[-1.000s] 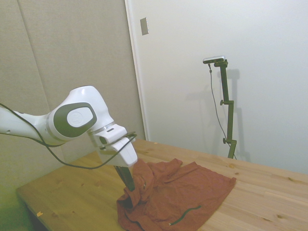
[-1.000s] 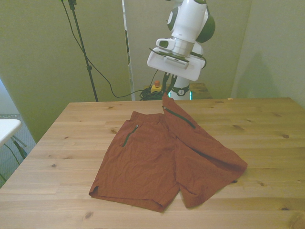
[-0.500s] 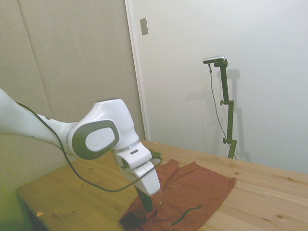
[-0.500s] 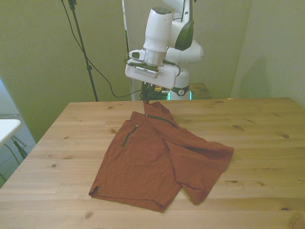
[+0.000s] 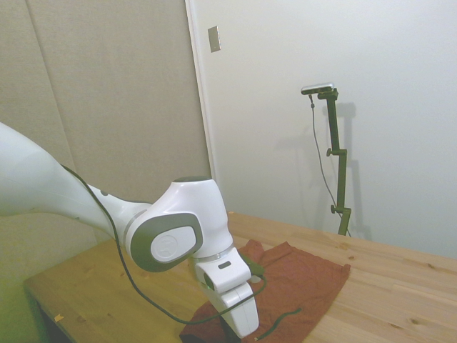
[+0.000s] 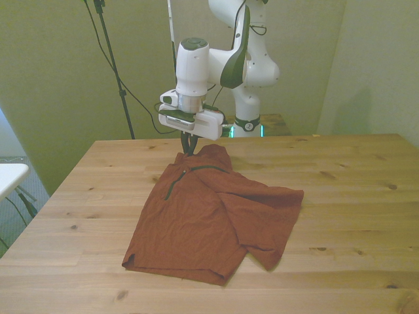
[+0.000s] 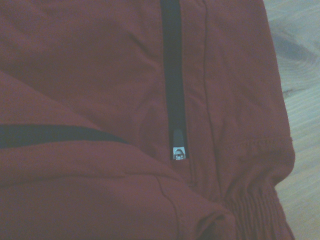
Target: Fold the shorts
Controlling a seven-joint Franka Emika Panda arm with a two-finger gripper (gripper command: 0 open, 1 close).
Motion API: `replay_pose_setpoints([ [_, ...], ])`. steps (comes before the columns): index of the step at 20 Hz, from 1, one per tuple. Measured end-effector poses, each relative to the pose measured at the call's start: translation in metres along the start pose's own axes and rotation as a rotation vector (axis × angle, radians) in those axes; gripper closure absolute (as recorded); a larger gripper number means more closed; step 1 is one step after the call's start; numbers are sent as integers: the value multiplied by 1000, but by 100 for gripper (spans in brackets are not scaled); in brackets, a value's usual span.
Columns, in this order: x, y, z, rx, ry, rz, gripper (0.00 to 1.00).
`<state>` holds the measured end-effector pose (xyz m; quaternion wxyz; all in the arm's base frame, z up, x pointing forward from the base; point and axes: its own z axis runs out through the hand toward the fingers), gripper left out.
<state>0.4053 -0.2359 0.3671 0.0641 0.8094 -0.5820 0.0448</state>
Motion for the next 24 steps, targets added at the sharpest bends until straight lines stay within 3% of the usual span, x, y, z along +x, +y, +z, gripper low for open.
replay_pose_setpoints([
  [7,-3,-4,-5,-8,28,-20,0],
  [14,-50,-17,-70,-58,237,-80,0],
  [17,-92,-48,-83,-46,339,-220,0],
  [24,-234,-143,-26,-54,532,-616,0],
])
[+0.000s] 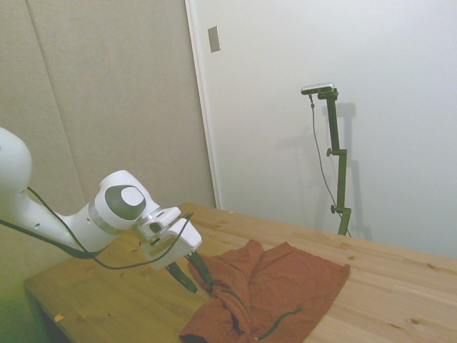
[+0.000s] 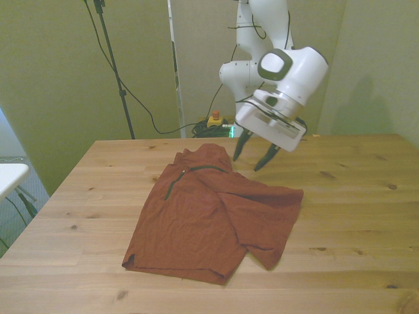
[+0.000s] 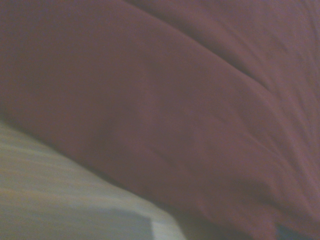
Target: Fold the shorts
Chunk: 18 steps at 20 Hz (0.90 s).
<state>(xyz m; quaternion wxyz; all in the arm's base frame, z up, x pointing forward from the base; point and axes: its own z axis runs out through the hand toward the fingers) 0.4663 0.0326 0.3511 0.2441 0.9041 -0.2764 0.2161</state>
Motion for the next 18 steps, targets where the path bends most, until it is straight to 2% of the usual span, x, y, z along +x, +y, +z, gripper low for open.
replay_pose_setpoints([
  [3,-9,-39,-16,29,110,-129,0],
  [7,-9,-54,-11,39,152,-180,0],
  [13,-9,-68,-7,60,155,-185,0],
  [18,13,-66,10,83,168,-152,0],
])
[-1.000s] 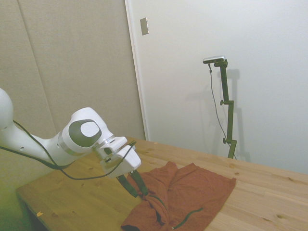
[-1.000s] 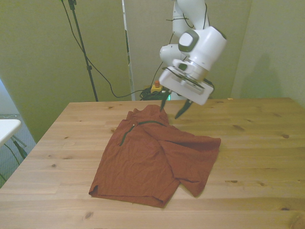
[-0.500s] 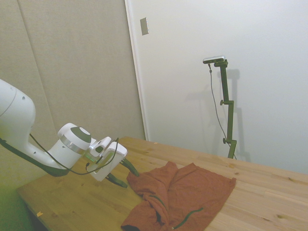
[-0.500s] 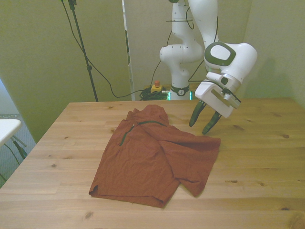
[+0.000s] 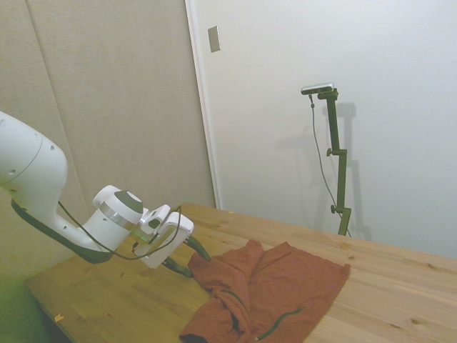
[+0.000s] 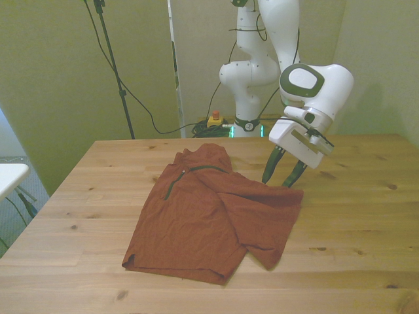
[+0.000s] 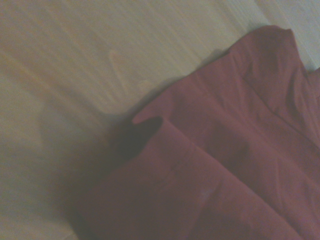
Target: Fold the shorts
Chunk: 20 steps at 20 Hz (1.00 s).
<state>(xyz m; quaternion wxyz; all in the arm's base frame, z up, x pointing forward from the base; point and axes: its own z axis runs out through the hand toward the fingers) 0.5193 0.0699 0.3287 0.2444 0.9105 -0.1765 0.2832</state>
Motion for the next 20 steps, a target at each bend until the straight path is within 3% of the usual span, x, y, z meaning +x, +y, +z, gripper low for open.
replay_pose_setpoints([
  [1,5,3,5,-2,-1,11,0],
  [2,9,7,10,-7,-3,20,100],
  [10,20,19,26,10,16,67,100],
  [20,15,14,33,22,17,69,100],
])
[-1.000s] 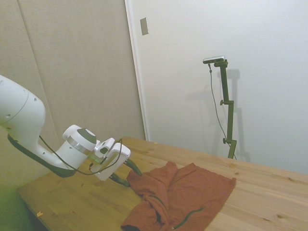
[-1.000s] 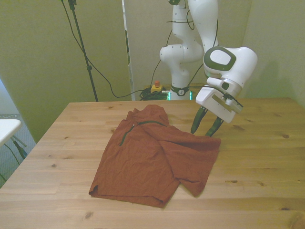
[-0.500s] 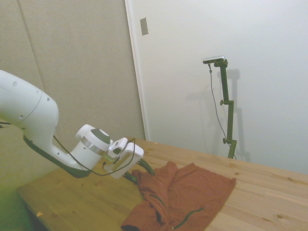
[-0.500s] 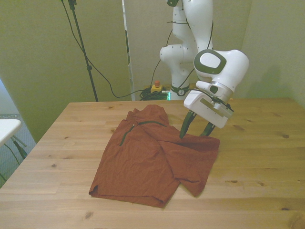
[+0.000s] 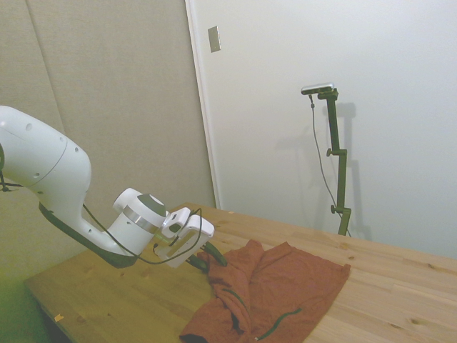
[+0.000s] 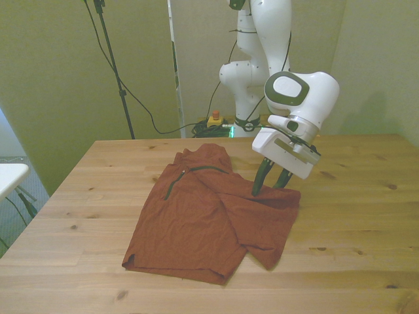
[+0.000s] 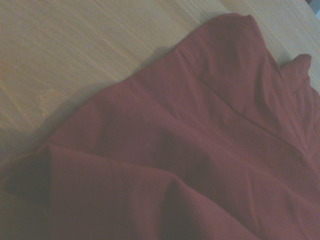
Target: Fold the shorts
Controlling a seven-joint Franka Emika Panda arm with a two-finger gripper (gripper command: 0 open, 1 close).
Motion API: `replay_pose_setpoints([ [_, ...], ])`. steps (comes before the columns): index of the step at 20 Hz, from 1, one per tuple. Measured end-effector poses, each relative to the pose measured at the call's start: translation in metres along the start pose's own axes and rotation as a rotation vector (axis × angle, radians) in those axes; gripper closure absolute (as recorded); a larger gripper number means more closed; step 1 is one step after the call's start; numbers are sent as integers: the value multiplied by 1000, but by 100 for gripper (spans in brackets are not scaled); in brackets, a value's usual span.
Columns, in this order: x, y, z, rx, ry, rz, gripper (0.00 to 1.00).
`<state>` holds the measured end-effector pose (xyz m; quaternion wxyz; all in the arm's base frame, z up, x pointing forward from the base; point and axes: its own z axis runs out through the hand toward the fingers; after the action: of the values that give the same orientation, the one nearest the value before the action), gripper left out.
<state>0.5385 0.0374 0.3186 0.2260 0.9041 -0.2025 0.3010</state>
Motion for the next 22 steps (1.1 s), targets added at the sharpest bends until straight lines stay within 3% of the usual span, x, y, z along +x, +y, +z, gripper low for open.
replay_pose_setpoints([
  [14,9,5,-2,11,27,51,100],
  [22,66,68,-15,-2,95,189,100],
])
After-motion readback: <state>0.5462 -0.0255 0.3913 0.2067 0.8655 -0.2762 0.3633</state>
